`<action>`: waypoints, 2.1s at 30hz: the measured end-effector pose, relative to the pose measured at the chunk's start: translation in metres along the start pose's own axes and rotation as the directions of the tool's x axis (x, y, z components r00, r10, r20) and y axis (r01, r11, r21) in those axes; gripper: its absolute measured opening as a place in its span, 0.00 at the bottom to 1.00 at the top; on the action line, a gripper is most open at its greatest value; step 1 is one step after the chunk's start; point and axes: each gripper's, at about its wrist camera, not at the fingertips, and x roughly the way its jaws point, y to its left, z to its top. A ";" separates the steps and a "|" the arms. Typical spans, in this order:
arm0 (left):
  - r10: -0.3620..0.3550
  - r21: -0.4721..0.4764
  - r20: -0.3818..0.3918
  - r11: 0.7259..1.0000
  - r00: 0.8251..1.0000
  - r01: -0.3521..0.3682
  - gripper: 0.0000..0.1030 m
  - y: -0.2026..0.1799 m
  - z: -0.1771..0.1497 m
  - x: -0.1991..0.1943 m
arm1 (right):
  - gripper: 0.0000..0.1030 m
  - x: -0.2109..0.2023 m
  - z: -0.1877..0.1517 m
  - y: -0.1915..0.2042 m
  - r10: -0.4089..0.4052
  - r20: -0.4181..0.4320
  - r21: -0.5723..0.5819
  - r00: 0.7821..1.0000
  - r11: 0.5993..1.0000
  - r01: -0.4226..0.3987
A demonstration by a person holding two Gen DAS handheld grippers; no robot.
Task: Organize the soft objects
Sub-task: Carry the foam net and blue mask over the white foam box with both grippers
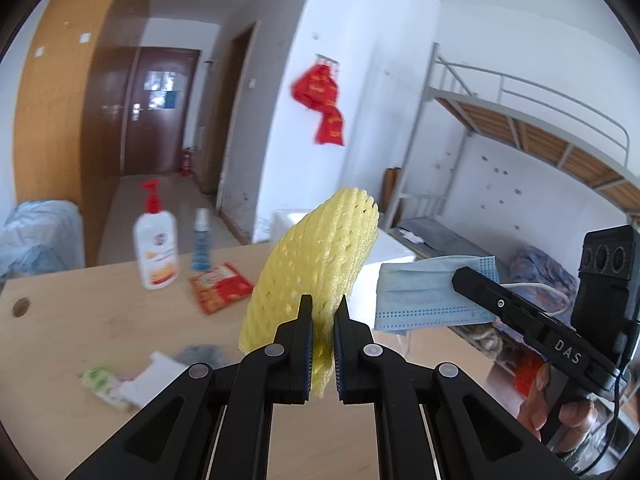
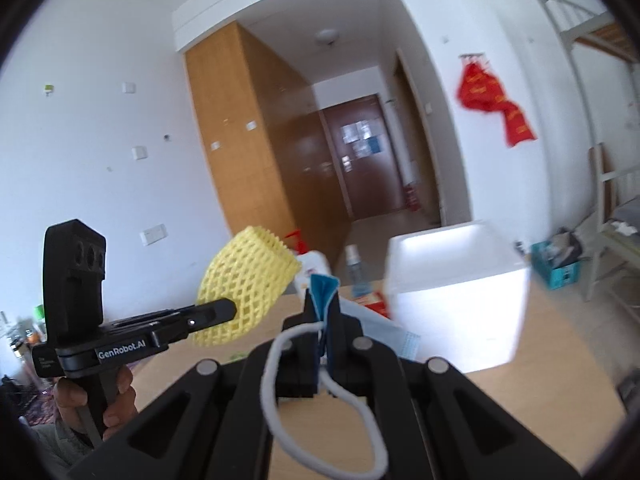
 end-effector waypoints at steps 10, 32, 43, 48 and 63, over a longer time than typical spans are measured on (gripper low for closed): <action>-0.076 0.052 -0.018 0.996 0.997 0.076 0.09 -0.046 0.011 0.044 | 0.04 -0.027 0.006 -0.029 -0.135 0.063 0.014 0.989 0.991 0.134; -0.011 -0.008 0.014 1.000 1.000 0.011 0.09 -0.046 0.068 0.119 | 0.04 0.031 0.054 -0.076 -0.166 0.061 -0.010 0.984 0.986 0.167; 0.012 -0.051 -0.013 0.999 1.000 -0.013 0.09 -0.030 0.089 0.167 | 0.04 0.054 0.072 -0.087 -0.154 0.078 -0.003 0.985 0.988 0.155; 0.029 -0.051 -0.013 0.998 1.000 -0.029 0.09 -0.027 0.089 0.177 | 0.04 0.068 0.073 -0.091 -0.129 0.065 0.011 0.989 0.992 0.129; 0.058 -0.060 -0.076 0.996 0.995 -0.062 0.09 -0.014 0.084 0.202 | 0.05 0.113 0.050 -0.106 -0.137 -0.087 0.039 0.987 0.989 0.141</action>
